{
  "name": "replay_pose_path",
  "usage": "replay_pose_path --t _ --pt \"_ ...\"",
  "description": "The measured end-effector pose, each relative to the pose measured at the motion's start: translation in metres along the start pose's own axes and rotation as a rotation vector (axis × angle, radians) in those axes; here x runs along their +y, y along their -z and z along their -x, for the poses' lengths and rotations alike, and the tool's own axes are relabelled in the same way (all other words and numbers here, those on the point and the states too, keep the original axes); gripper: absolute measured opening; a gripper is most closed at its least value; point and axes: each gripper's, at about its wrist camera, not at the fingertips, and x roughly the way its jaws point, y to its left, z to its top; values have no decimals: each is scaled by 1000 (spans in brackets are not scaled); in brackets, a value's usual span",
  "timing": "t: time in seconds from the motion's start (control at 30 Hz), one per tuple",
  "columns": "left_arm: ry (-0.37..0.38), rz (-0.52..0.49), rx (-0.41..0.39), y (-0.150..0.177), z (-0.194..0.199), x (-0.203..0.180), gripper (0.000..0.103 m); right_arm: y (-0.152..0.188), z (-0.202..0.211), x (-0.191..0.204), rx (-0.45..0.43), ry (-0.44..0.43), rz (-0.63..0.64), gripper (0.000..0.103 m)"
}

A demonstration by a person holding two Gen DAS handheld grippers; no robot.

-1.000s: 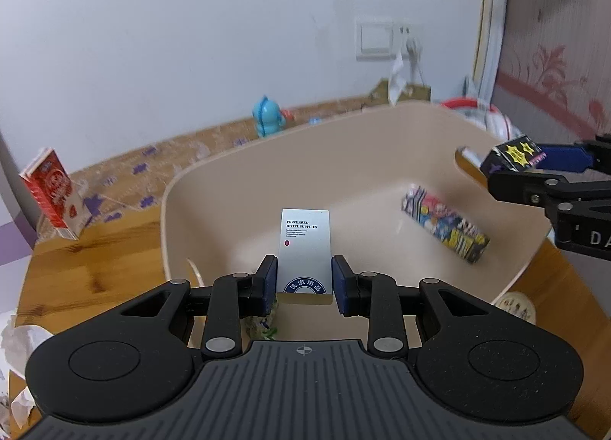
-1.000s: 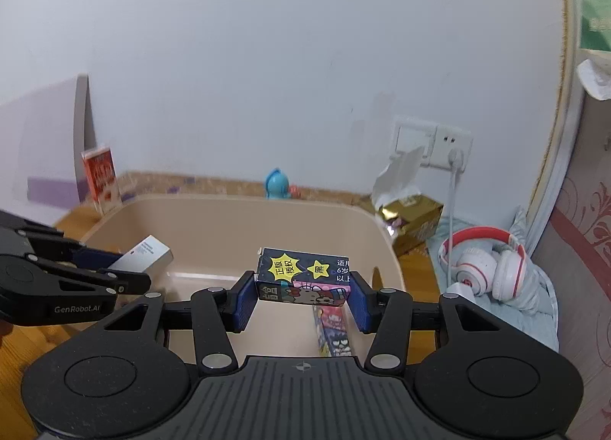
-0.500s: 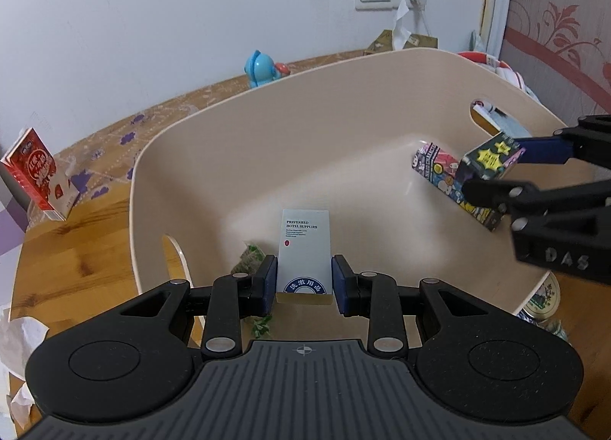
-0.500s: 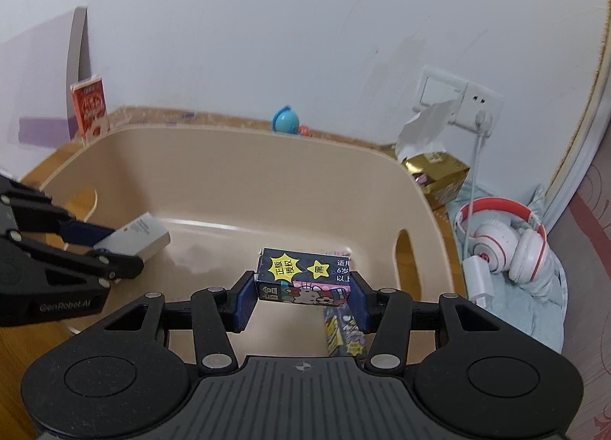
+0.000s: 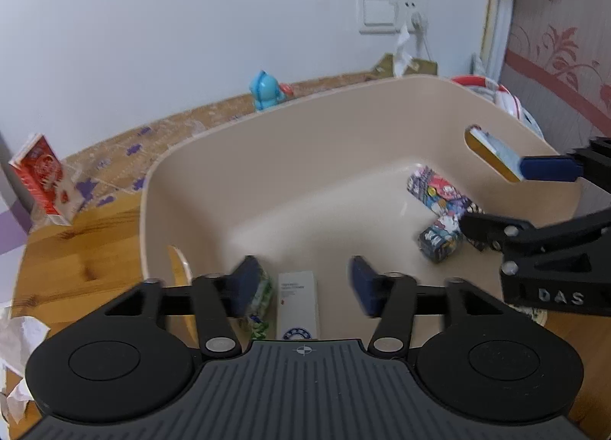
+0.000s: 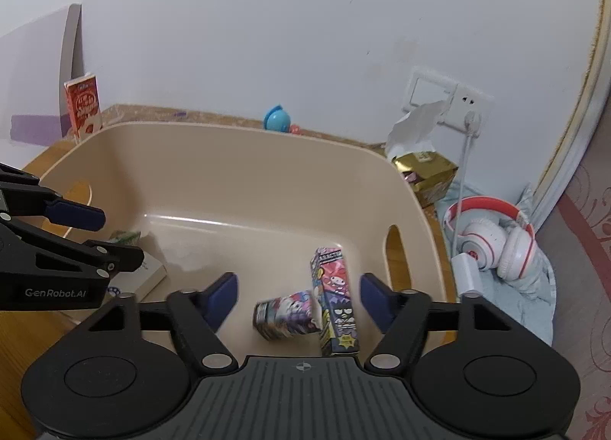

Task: Organize objects
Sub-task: 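Withdraw both tools from the basket back toward the remaining items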

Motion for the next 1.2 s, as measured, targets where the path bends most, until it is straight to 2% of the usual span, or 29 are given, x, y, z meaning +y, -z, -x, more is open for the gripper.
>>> replay_pose_path --t 0.03,0.17,0.37,0.77,0.87,1.2 --pt "-9 6 -16 0 4 0 72 0 3 -1 -8 2 -4 81" --pt "-12 34 -42 1 16 6 73 0 20 -5 -47 8 -18 90" --pt "-43 38 -85 8 34 11 74 0 42 -9 -81 11 -12 91" --pt "-36 37 -124 30 79 16 75 12 86 -8 -141 -4 -31 91" --pt "-34 42 -138 36 91 16 76 17 99 -6 -159 -2 -29 97" --pt "-19 56 -146 62 114 12 76 38 133 5 -192 24 20 101"
